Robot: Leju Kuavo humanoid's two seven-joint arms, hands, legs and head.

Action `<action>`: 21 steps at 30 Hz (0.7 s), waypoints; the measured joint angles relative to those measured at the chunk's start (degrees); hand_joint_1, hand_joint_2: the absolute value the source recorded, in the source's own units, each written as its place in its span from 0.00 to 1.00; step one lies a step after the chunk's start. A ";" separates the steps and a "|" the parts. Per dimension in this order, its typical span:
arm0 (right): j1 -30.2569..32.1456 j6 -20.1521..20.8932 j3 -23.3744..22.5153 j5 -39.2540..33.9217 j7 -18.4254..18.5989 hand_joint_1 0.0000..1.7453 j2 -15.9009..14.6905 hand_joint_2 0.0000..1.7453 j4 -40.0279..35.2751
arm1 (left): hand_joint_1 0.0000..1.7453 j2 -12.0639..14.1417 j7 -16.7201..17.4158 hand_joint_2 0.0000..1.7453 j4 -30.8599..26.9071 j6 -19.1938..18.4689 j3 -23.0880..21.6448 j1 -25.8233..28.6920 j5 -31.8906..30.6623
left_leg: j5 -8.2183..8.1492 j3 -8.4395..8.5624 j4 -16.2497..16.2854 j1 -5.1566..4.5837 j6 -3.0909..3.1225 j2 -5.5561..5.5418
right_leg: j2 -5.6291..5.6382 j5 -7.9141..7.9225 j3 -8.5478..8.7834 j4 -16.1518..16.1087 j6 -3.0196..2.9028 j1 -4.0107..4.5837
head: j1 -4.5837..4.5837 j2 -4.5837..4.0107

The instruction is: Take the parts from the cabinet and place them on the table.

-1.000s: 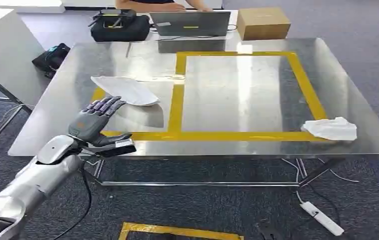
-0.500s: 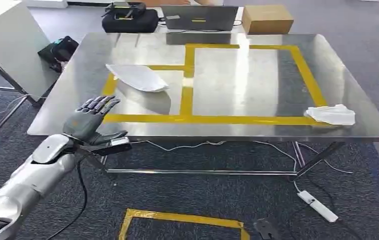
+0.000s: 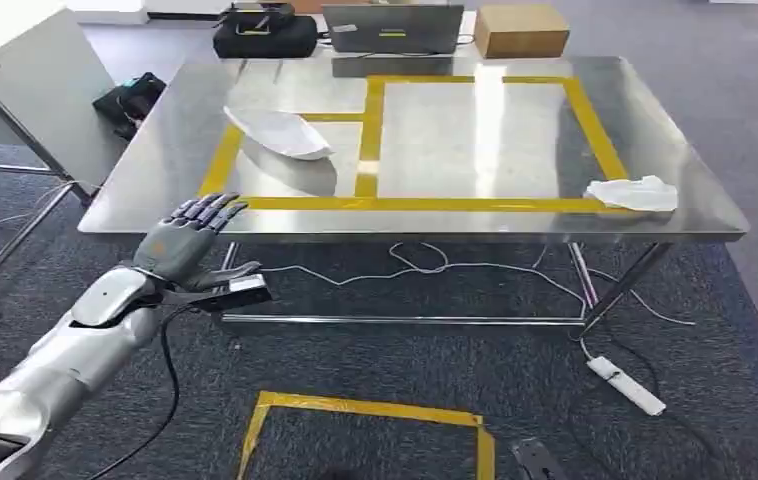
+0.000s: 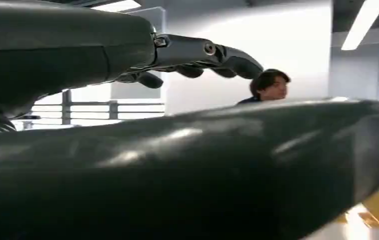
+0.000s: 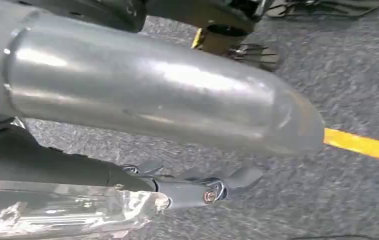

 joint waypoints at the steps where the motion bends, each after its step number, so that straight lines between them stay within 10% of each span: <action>1: 0.02 0.00 0.00 0.00 0.02 0.00 0.00 0.00 0.00 | 0.00 0.13 0.19 0.00 0.02 0.00 0.02 0.04 0.00 | -4.55 -0.85 3.12 0.09 -0.27 -0.01 | 0.07 1.01 -0.59 0.00 -0.27 -0.02 | -0.61 -0.02; 3: 0.20 0.09 0.00 0.00 0.00 0.00 0.00 0.00 0.00 | 0.00 0.31 0.59 0.00 0.02 0.00 0.04 0.03 0.09 | -11.68 -2.43 12.55 0.13 -0.79 0.02 | 0.11 3.07 -2.92 0.03 -0.33 -0.03 | -0.80 -0.02; 4: 0.31 0.09 -0.02 0.02 0.00 0.00 0.00 0.00 0.00 | 0.00 0.35 0.63 0.00 0.02 0.00 0.04 0.18 0.09 | -12.59 -2.85 17.24 0.13 -0.93 0.02 | 0.02 4.01 -4.23 0.10 -0.27 -0.03 | -0.87 -0.02; 6: 0.49 0.09 -0.04 0.09 0.00 0.00 0.00 0.00 0.00 | 0.00 0.55 0.76 0.00 0.04 0.00 0.04 0.63 0.09 | -8.93 -1.26 19.86 0.17 -0.97 0.01 | -0.10 5.67 -6.54 0.30 0.00 -0.05 | -0.94 -0.02; 8: 0.54 0.17 -0.04 0.13 0.00 0.00 0.00 0.00 0.00 | 0.00 0.76 0.94 0.00 0.04 0.07 0.11 0.78 0.13 | -6.43 4.33 14.39 0.18 -0.84 0.02 | -0.16 7.21 -8.67 0.51 0.32 -0.14 | -0.96 -0.02; 10: 0.49 0.22 -0.04 0.28 0.00 0.00 0.00 0.00 -0.07 | 0.00 0.87 1.16 0.00 0.00 0.18 0.37 0.70 0.24 | -11.57 13.94 2.06 0.13 -0.51 -0.05 | -0.09 8.22 -9.55 0.91 0.97 0.21 | -1.03 -0.02; 11: 0.42 0.22 -0.04 0.31 0.00 0.00 -0.02 0.00 -0.07 | 0.00 0.94 1.40 0.00 -0.02 0.22 0.59 0.72 0.29 | -12.62 14.65 0.29 -0.04 0.39 -0.08 | -0.10 9.00 -9.74 0.92 1.27 0.20 | -0.79 -0.02; 14: 0.73 0.26 -0.11 0.33 0.00 0.00 -0.02 0.00 -0.04 | 0.00 1.62 2.32 0.00 0.02 0.29 1.18 1.60 0.35 | -10.70 12.86 0.36 -0.29 1.95 0.18 | 0.01 11.02 -10.40 -0.16 2.33 -0.15 | -1.00 -0.02; 18: 1.07 0.28 -0.52 0.28 -0.02 0.00 0.02 0.00 0.00 | 0.00 2.38 3.56 0.00 0.02 0.85 2.82 3.23 0.92 | -7.55 9.35 0.35 -0.29 3.02 0.24 | -0.05 -1.87 -14.88 13.08 3.00 -0.29 | -0.50 -0.02; 19: 1.01 0.26 -0.59 0.24 -0.13 0.00 0.02 0.00 0.00 | 0.00 2.62 3.74 0.00 0.02 1.11 3.38 3.95 1.16 | -6.78 8.36 0.39 -0.37 3.02 0.26 | -0.05 -3.22 -15.58 17.37 3.02 -0.29 | -0.48 -0.02; 21: 1.18 0.22 -0.94 0.09 -0.20 0.00 0.02 0.00 0.00 | 0.00 3.26 3.85 0.00 0.02 1.84 4.66 6.01 1.69 | -5.17 6.36 0.44 -0.54 2.87 0.27 | -0.05 -0.45 -13.84 19.92 2.79 -0.22 | -0.48 -0.02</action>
